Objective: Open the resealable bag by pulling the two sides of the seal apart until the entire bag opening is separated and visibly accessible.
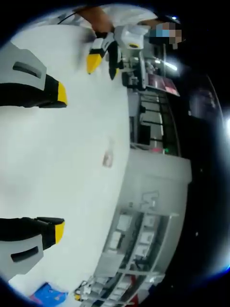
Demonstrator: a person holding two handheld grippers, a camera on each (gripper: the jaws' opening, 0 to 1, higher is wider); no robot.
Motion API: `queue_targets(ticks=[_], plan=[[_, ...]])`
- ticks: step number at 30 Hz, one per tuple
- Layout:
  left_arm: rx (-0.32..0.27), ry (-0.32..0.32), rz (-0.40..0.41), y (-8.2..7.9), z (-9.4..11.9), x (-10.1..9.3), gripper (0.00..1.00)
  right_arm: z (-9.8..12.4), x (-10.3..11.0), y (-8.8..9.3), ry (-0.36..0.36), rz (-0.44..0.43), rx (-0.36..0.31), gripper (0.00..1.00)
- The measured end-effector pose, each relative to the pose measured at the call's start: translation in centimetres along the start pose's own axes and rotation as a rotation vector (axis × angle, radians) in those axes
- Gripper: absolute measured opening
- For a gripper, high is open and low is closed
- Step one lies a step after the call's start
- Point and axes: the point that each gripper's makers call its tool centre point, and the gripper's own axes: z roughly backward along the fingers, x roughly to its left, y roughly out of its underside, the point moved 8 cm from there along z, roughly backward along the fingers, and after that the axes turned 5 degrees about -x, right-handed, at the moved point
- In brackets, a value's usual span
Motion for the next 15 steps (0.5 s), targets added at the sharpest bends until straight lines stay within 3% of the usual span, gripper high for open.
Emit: queue_targets(ticks=[15], plan=[[-0.013, -0.002, 0.000, -0.27, 0.22, 0.01, 0.89, 0.03, 0.12, -0.31, 0.001, 0.003, -0.009, 0.94]])
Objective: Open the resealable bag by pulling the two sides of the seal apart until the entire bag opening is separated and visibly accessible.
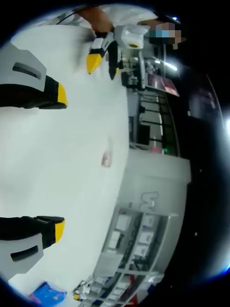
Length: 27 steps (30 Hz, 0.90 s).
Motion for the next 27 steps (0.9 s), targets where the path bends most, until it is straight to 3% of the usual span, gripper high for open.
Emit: queue_targets(ticks=[27], plan=[[-0.008, -0.001, -0.018, -0.61, 0.11, 0.23, 0.89, -0.35, -0.19, -0.81, -0.018, 0.038, -0.001, 0.84]])
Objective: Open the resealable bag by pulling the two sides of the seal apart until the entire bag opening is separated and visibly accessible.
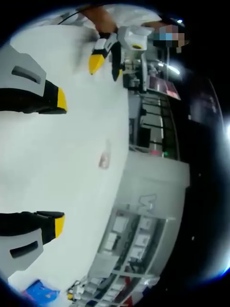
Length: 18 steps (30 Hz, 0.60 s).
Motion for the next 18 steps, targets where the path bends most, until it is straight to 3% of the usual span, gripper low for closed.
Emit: queue_targets(ticks=[18], plan=[[0.002, -0.005, -0.013, -0.03, -0.11, 0.14, 0.88, -0.10, -0.26, -0.05, -0.001, 0.012, 0.000, 0.80]])
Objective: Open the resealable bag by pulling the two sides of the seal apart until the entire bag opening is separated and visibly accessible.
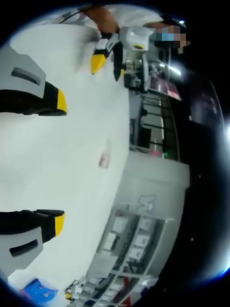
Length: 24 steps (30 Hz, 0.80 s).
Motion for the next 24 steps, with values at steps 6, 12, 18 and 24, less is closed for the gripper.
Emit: queue_targets(ticks=[6, 12, 18, 24], plan=[[0.000, 0.001, 0.000, 0.06, 0.05, -0.05, 0.88, 0.05, 0.02, -0.26, 0.004, 0.018, -0.008, 0.79], [-0.004, 0.001, 0.000, 0.00, 0.09, -0.09, 0.88, 0.08, -0.01, -0.38, 0.005, 0.018, -0.012, 0.78], [-0.005, 0.001, 0.000, 0.01, 0.14, -0.12, 0.88, -0.02, 0.11, -0.54, -0.004, 0.021, -0.011, 0.76], [-0.010, 0.002, 0.000, -0.06, 0.19, -0.19, 0.87, -0.13, 0.17, -0.92, -0.003, 0.026, -0.021, 0.73]])
